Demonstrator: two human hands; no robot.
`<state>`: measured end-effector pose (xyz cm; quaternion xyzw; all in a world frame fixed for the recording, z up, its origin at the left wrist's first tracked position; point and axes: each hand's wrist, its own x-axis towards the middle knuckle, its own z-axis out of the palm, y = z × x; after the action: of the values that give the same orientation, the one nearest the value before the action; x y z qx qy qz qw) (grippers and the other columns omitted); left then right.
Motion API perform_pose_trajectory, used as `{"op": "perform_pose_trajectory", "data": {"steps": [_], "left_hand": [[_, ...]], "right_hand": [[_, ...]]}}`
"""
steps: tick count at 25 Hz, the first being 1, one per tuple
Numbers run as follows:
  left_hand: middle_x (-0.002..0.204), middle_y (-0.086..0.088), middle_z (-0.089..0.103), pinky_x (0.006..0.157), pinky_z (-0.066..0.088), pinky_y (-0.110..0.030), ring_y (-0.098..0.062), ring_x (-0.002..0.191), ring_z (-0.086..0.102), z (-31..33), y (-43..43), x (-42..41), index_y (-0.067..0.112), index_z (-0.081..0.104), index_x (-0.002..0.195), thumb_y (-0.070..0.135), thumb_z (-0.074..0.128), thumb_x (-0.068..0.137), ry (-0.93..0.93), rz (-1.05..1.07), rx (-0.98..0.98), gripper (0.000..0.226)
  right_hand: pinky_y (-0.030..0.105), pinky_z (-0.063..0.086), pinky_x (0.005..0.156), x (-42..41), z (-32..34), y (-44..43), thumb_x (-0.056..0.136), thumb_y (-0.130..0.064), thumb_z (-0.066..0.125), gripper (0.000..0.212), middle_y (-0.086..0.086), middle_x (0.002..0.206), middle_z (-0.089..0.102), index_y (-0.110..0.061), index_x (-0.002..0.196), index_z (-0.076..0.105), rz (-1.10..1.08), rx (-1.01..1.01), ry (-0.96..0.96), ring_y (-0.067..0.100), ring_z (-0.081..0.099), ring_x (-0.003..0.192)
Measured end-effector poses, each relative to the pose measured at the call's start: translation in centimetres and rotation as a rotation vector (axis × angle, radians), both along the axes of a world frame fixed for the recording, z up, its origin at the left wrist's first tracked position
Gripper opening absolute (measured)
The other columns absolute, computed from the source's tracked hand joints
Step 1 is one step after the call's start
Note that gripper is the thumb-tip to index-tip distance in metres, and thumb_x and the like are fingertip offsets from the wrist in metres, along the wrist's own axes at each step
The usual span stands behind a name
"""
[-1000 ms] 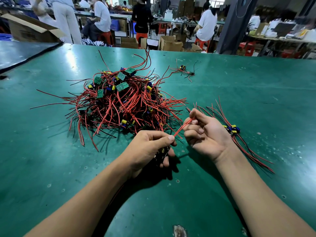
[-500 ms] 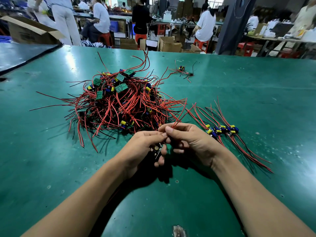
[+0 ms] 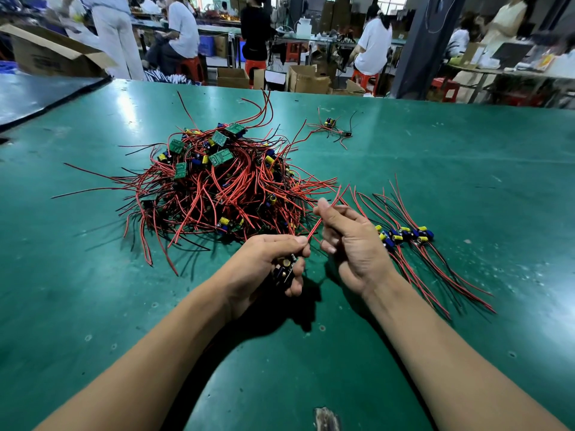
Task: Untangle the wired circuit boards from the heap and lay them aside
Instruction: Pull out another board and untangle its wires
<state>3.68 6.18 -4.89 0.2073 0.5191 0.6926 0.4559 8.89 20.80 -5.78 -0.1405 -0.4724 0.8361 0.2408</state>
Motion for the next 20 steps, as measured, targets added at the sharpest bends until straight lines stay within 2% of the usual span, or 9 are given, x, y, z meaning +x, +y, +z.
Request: {"op": "perform_pose_trajectory", "data": {"steps": [2,4,7,11,13,16,20], "left_hand": [[0.054,-0.006,0.049,0.041,0.038,-0.022,-0.017,0.039,0.047,-0.2,0.1,0.1,0.007,0.059,0.074,0.017,0.055,0.094,0.024,-0.007,-0.006,0.022],[0.054,-0.007,0.049,0.042,0.037,-0.022,-0.019,0.039,0.047,-0.3,0.2,0.2,0.006,0.059,0.074,0.017,0.056,0.093,0.057,-0.009,-0.016,0.022],[0.054,-0.007,0.049,0.043,0.037,-0.023,-0.019,0.039,0.049,-0.5,0.2,0.2,0.006,0.06,0.074,0.017,0.057,0.092,0.084,-0.008,-0.027,0.021],[0.054,-0.007,0.05,0.043,0.039,-0.022,-0.02,0.04,0.05,-0.4,0.2,0.2,0.007,0.061,0.074,0.016,0.056,0.094,0.086,-0.004,-0.037,0.022],[0.054,-0.007,0.05,0.043,0.039,-0.023,-0.02,0.041,0.05,-0.3,0.2,0.3,0.006,0.06,0.075,0.016,0.056,0.095,0.092,-0.003,-0.039,0.023],[0.054,-0.006,0.05,0.045,0.038,-0.024,-0.02,0.041,0.051,-0.1,0.1,0.4,0.006,0.059,0.076,0.016,0.055,0.095,0.108,-0.02,-0.046,0.022],[0.055,-0.008,0.051,0.045,0.039,-0.024,-0.02,0.042,0.051,0.2,0.0,0.6,0.007,0.061,0.075,0.018,0.057,0.093,0.12,-0.034,-0.056,0.022]], "right_hand": [[0.015,0.026,0.035,-0.2,0.2,0.4,0.073,-0.016,0.076,0.02,0.003,0.07,0.061,-0.013,0.073,0.056,-0.096,-0.04,-0.003,0.002,0.03,0.038],[0.015,0.025,0.035,-0.2,0.2,0.9,0.081,-0.006,0.074,0.027,0.0,0.064,0.053,-0.016,0.07,0.052,-0.176,-0.078,0.003,0.002,0.029,0.036],[0.015,0.025,0.035,-0.2,0.2,1.1,0.087,0.001,0.07,0.03,-0.008,0.057,0.057,-0.015,0.07,0.051,-0.246,-0.052,0.003,0.002,0.03,0.036],[0.016,0.026,0.037,-0.1,0.4,1.4,0.085,0.005,0.071,0.03,-0.009,0.056,0.059,-0.015,0.074,0.051,-0.242,-0.021,-0.017,0.001,0.033,0.036],[0.015,0.025,0.036,0.0,0.7,1.7,0.085,0.0,0.071,0.03,-0.009,0.052,0.052,-0.018,0.074,0.049,-0.189,-0.141,-0.01,0.002,0.03,0.035],[0.014,0.024,0.032,0.4,1.4,1.9,0.078,-0.018,0.07,0.03,-0.008,0.05,0.034,-0.019,0.063,0.045,-0.034,-0.393,0.014,0.003,0.028,0.033],[0.014,0.021,0.028,1.1,2.0,2.4,0.085,-0.024,0.062,0.034,-0.01,0.062,0.017,-0.019,0.065,0.035,0.184,-0.658,0.029,0.004,0.018,0.032]]}}
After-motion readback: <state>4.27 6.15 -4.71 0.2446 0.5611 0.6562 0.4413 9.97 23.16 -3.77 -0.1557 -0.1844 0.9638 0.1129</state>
